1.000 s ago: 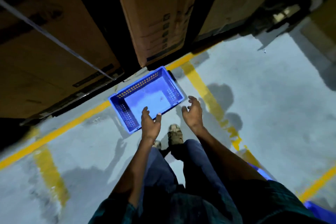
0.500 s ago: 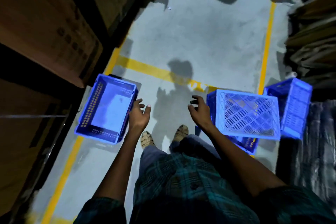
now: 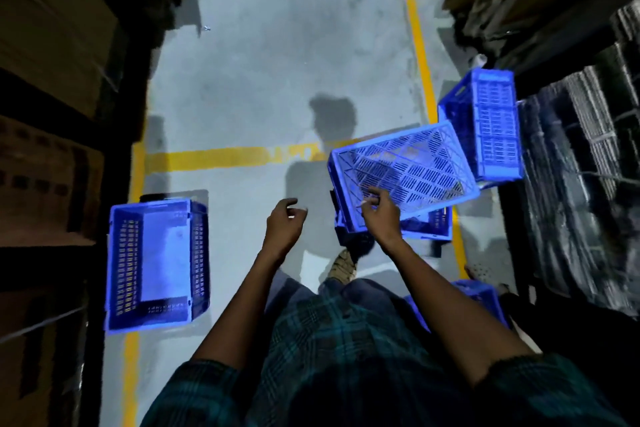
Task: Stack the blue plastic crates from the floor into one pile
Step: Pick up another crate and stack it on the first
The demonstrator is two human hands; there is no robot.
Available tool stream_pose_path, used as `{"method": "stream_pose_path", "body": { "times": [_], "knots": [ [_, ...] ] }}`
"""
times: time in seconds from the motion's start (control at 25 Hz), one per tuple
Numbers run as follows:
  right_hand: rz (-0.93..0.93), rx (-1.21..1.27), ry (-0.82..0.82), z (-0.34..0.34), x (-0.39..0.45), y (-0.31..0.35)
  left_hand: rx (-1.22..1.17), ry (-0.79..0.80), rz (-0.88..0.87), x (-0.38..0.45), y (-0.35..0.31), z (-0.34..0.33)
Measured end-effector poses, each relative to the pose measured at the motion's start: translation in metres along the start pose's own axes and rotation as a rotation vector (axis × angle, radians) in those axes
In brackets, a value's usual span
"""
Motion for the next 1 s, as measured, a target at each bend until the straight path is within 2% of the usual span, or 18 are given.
{"method": "stream_pose_path", "body": {
  "times": [0.24, 0.4, 0.52, 0.68, 0.88, 1.0],
  "knots": [
    [-0.153, 0.055, -0.003, 0.025, 0.049, -0.016, 0.092, 0.100, 0.028, 0.032, -0.029, -0.052],
    [-0.157, 0.037, -0.067, 0.047, 0.086, -0.023, 0.172, 0.188, 0.033, 0.074, -0.036, -0.081],
    [-0.314, 0.070, -0.117, 0.069, 0.106, -0.060, 0.224, 0.226, 0.070, 0.094, -0.047, -0.117],
    [-0.552, 0.276, -0.207, 0.067, 0.141, -0.111, 0.205, 0.187, 0.119, 0.129, -0.050, -0.163],
    [-0.857, 0.586, -0.411, 0.023, 0.219, -0.213, 0.184, 0.081, 0.222, 0.230, 0.005, -0.236],
    [-0.949, 0.694, -0.520, 0.005, 0.251, -0.263, 0.122, 0.043, 0.349, 0.277, 0.055, -0.267]
  ]
}}
Point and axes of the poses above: each hand's wrist, its own x-axis towards the middle knuckle, its own z-axis out of the back of the hand, y = z × x, the point moved 2 cm from there along x, towards the middle knuckle, and after that the axes turned 6 degrees about x, right-handed, at the moved point
